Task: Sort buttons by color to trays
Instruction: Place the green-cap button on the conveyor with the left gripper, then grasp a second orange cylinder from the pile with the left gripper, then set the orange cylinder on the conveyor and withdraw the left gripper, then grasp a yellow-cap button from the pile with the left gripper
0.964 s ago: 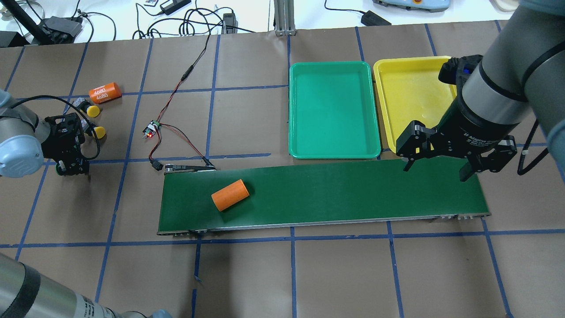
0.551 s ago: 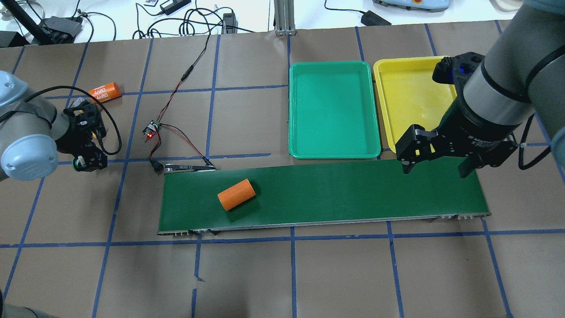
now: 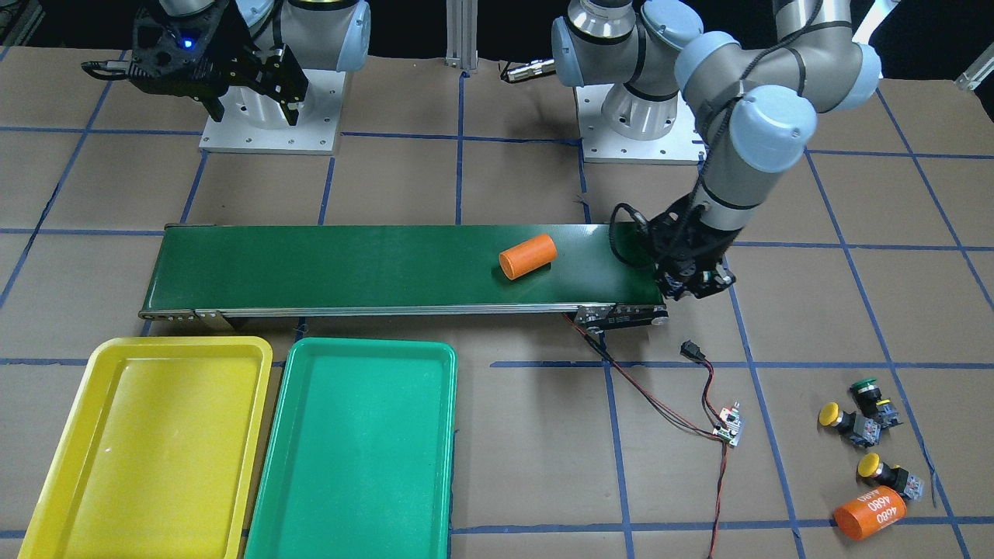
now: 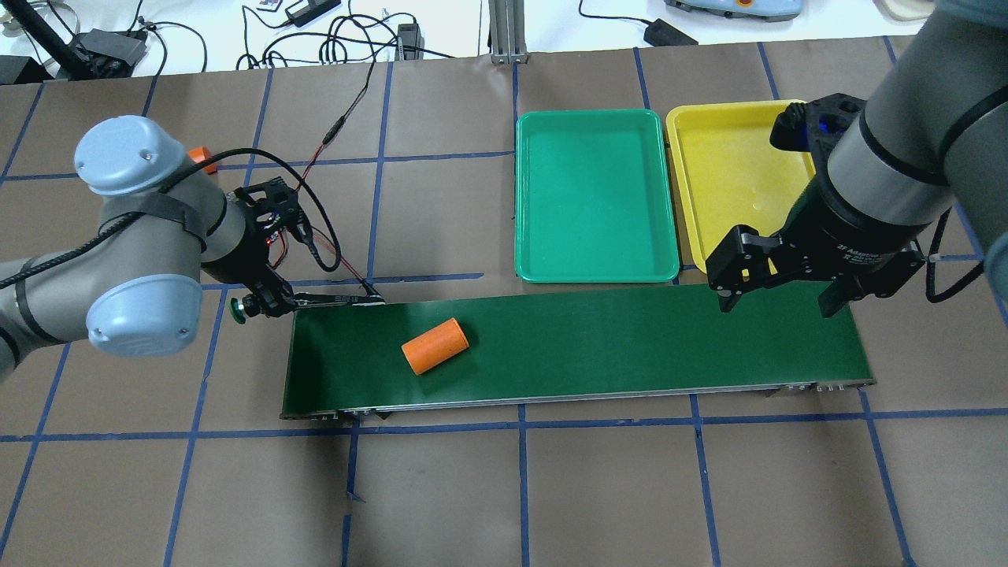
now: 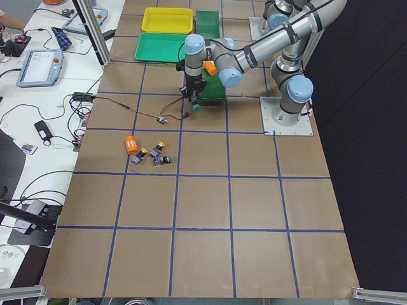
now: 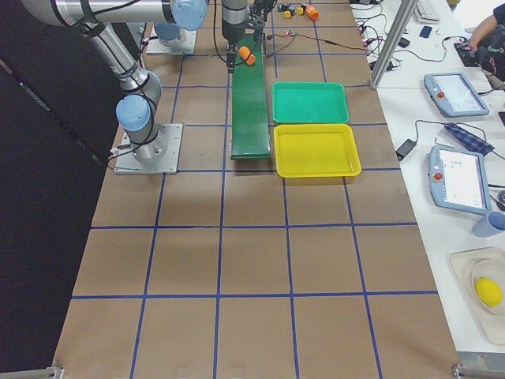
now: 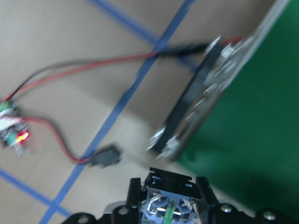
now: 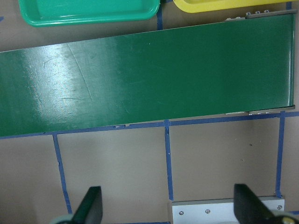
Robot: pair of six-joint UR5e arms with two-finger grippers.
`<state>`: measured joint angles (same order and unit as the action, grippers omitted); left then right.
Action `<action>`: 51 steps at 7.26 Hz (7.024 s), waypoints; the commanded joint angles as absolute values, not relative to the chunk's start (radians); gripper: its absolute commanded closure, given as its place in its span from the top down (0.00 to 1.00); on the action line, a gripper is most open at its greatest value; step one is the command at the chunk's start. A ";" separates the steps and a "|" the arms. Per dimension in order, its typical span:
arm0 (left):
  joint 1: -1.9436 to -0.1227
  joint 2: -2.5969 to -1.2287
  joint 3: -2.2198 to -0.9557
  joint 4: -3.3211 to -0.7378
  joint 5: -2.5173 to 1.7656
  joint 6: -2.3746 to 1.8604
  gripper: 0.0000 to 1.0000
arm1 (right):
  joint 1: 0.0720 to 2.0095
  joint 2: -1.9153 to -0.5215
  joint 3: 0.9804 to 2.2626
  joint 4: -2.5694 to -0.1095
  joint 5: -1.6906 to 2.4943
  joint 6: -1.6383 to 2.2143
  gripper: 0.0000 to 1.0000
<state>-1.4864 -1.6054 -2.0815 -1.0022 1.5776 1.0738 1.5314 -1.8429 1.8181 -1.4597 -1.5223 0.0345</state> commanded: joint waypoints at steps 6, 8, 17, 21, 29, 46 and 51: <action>-1.532 -1.592 -2.031 -1.056 1.577 0.948 1.00 | 1.532 -1.855 1.865 -1.470 -1.531 0.041 1.00; -1.325 -1.708 -1.826 -1.117 1.556 0.988 1.00 | 1.532 -1.852 1.865 -1.470 -1.532 0.041 1.00; -1.129 -2.384 -1.192 -1.069 1.548 1.155 1.00 | 1.529 -1.838 1.884 -1.493 -1.609 0.054 1.00; -1.126 -2.411 -1.177 -1.072 1.513 1.169 0.60 | 1.529 -1.838 1.888 -1.493 -1.609 0.060 1.00; -1.255 -1.873 -1.690 -1.407 1.416 1.235 0.00 | 1.523 -1.835 1.887 -1.618 -1.598 0.127 1.00; -1.056 -2.047 -1.516 -1.089 1.454 1.163 1.00 | 1.522 -1.746 1.839 -1.614 -1.520 0.052 1.00; -1.042 -2.356 -1.261 -0.971 1.457 0.642 1.00 | 1.522 -1.746 1.851 -1.609 -1.525 0.046 1.00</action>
<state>-1.0425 -2.3110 -1.2806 -0.9914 1.4565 0.7475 1.5217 -1.7458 1.8490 -1.6119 -1.5222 0.0460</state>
